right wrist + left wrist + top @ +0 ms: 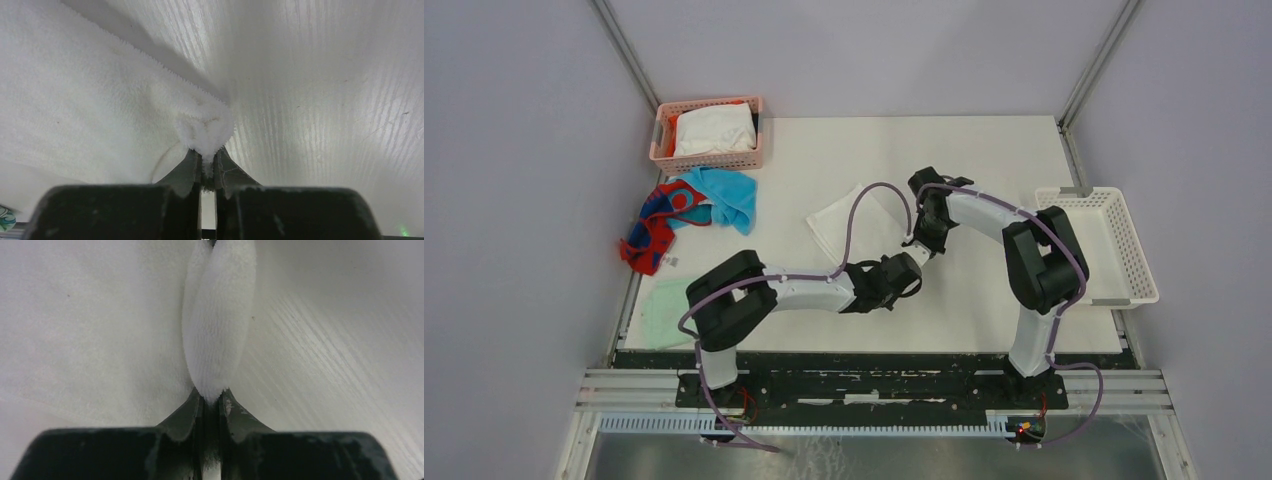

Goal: Roll the towels
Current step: Roll the towel at the center of the board.

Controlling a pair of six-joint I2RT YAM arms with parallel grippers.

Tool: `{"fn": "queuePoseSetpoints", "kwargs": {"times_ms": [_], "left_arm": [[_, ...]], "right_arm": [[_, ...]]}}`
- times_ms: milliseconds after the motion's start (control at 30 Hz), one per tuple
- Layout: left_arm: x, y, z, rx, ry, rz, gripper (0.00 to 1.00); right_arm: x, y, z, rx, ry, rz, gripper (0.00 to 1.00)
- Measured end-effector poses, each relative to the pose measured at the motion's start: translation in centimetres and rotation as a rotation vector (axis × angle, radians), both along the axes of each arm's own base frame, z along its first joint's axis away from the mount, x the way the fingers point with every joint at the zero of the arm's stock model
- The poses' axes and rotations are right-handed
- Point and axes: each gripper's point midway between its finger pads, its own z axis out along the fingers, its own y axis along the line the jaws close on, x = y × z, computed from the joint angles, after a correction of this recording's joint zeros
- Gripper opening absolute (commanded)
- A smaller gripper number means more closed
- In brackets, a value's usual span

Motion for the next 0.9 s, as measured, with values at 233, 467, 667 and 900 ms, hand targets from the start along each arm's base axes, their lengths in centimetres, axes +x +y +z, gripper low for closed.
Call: {"fn": "queuePoseSetpoints", "kwargs": {"times_ms": [233,467,667,900], "left_arm": [[1.2,0.5,0.1,-0.214,0.203,0.026,0.03],[2.4,1.2,0.3,-0.494,0.459,0.117,0.03],[3.0,1.7,0.1,-0.664,0.647,0.207,0.03],[3.2,1.4,0.0,-0.753,0.776,0.254,0.03]], "right_arm": [[0.6,0.5,0.9,0.1,-0.071,0.017,0.42],[1.2,0.9,4.5,0.327,-0.279,0.021,0.66],[1.0,0.7,5.5,0.442,-0.418,0.033,0.69],[0.1,1.7,3.2,0.543,-0.433,0.028,0.7]]}}
